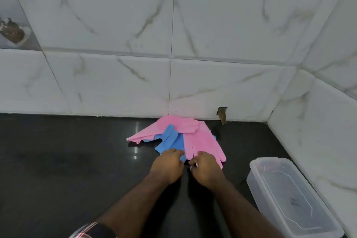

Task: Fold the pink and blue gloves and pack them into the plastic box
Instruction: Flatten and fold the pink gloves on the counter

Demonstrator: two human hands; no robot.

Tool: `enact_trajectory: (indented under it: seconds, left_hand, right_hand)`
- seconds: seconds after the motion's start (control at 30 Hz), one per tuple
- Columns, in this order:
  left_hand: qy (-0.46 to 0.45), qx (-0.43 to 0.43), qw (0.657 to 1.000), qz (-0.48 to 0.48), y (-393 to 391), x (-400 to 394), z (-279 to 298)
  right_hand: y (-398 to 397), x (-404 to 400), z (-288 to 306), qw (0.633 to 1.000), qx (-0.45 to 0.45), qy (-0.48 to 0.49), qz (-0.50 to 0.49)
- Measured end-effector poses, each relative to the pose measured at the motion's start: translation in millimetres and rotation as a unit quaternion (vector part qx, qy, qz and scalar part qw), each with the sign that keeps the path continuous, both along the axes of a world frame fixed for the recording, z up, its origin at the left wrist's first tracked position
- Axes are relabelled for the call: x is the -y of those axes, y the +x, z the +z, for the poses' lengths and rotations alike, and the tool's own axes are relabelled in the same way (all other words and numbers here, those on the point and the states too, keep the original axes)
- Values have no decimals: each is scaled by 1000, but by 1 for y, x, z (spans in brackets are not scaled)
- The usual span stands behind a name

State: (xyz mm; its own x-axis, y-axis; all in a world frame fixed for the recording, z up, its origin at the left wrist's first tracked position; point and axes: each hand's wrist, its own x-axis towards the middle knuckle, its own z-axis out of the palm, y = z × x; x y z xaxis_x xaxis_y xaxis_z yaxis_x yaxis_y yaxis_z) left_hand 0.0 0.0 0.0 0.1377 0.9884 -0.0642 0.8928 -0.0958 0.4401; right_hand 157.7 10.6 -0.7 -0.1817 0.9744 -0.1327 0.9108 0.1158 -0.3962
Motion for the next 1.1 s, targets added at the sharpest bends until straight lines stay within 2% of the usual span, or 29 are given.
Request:
enact_trajectory:
  seconds: [0.17,0.33,0.4,0.47,0.6,0.7,0.77,0.9,1.0,1.1]
  left_hand:
    - [-78,134,986,62,12,-20,-5]
    - [-142,296,933,147,23,-40,-10]
    - [-130,316,928,147,24,-47,-10]
    - [-116,303,938,122,27,-54,-8]
    - [-22,102,995,9,32,-66,-5]
    - [32,-8,998,-49,29,-67,-4]
    - [47,-14,997,-53,24,-66,0]
    - [89,110,990,-2,23,-69,27]
    - [65,196,976,73,26,-75,57]
    - [17,336,937,100,29,-73,82]
  right_hand:
    - [-2,-7,-4,1000,-20,-7,-6]
    - [4,-16,-4,988,-140,-15,-63]
    - [6,-19,-4,983,-168,-3,-79]
    - [9,-22,-2,974,-200,5,-106]
    - [16,-27,5,960,-236,20,-152]
    - [25,-28,10,945,-273,30,-179]
    - [33,-29,14,939,-287,34,-185]
    - [46,-25,18,924,-310,57,-215]
    - [52,-22,17,914,-307,102,-245]
    - [53,-18,19,920,-268,121,-258]
